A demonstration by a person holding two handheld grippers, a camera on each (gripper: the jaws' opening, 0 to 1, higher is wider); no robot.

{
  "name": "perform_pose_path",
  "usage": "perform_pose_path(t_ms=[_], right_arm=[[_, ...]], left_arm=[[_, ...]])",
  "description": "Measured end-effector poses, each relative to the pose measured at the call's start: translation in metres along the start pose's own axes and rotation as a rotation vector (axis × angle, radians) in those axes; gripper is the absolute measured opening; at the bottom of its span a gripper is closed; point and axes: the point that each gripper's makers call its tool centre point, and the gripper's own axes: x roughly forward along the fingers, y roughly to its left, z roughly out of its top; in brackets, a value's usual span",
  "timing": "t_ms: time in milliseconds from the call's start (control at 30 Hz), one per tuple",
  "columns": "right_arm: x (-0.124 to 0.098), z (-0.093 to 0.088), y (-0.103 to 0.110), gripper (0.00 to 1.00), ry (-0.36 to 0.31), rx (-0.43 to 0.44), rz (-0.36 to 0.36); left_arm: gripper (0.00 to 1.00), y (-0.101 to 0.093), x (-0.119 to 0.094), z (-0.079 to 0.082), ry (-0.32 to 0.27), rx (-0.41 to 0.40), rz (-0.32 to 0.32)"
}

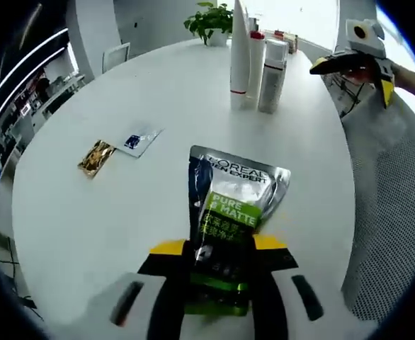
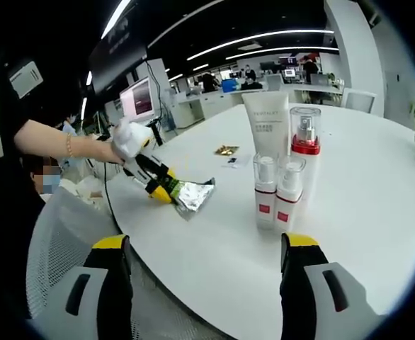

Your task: Arrange the skincare products in the storage area until every visible bottle or jar stands upright without overlapping.

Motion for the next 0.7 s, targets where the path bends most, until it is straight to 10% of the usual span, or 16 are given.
perform_pose_path(t_ms=[200,700], right_arm=[[0.001,0.004,0.006,0.87,-0.017,0.012,0.032],[0.002,0.04,0.039,0.82,-0.171,0.123,0.156]], left_arm=[[0.24,0.012,-0.004,0.001,-0.059,-0.109,0.174],[0.21,-0.018,-0.056,0.049,-0.321,-0.353,0.192]])
